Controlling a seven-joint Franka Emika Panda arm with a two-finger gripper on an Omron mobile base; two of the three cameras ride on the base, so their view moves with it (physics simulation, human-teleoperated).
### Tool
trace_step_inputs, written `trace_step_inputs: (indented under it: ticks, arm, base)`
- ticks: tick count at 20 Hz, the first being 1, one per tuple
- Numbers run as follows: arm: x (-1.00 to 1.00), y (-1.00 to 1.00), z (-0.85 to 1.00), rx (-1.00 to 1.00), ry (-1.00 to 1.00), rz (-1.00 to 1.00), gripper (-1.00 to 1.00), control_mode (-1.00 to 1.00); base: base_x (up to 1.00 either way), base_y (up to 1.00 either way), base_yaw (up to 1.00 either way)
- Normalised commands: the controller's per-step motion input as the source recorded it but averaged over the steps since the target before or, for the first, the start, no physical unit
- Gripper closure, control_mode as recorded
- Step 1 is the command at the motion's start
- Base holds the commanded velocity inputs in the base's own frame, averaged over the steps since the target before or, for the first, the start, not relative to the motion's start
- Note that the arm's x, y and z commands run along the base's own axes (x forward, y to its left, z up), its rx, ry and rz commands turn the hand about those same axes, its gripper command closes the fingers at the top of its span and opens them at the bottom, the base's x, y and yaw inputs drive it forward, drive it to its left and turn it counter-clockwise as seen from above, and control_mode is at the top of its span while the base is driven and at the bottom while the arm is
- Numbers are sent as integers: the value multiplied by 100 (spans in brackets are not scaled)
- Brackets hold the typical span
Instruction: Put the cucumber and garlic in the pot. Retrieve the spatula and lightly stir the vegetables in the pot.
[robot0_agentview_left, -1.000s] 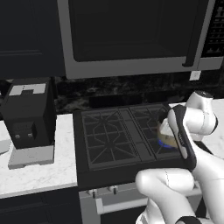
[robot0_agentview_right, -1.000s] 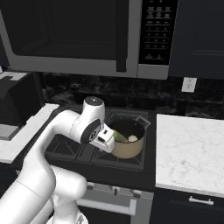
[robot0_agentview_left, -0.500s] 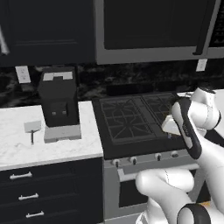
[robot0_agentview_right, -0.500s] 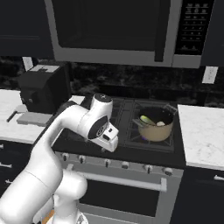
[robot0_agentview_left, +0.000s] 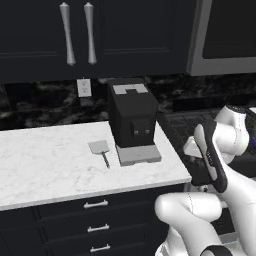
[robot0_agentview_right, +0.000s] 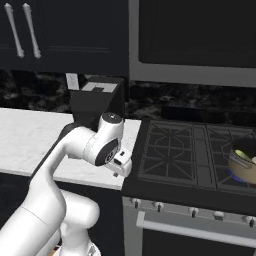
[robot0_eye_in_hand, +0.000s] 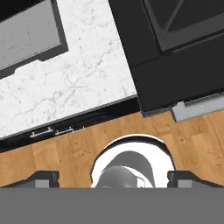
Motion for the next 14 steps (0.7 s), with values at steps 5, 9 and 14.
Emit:
trace_step_inputs:
  ticks: [5, 9, 14]
  arm:
    - [2, 80, 0, -7, 0, 1, -100, -100]
    - [-6, 100, -1, -15, -1, 5, -100, -100]
    - [2, 100, -9, -12, 0, 6, -100, -100]
  base:
    - [7, 20, 0]
    - [0, 0, 0]
    - [0, 0, 0]
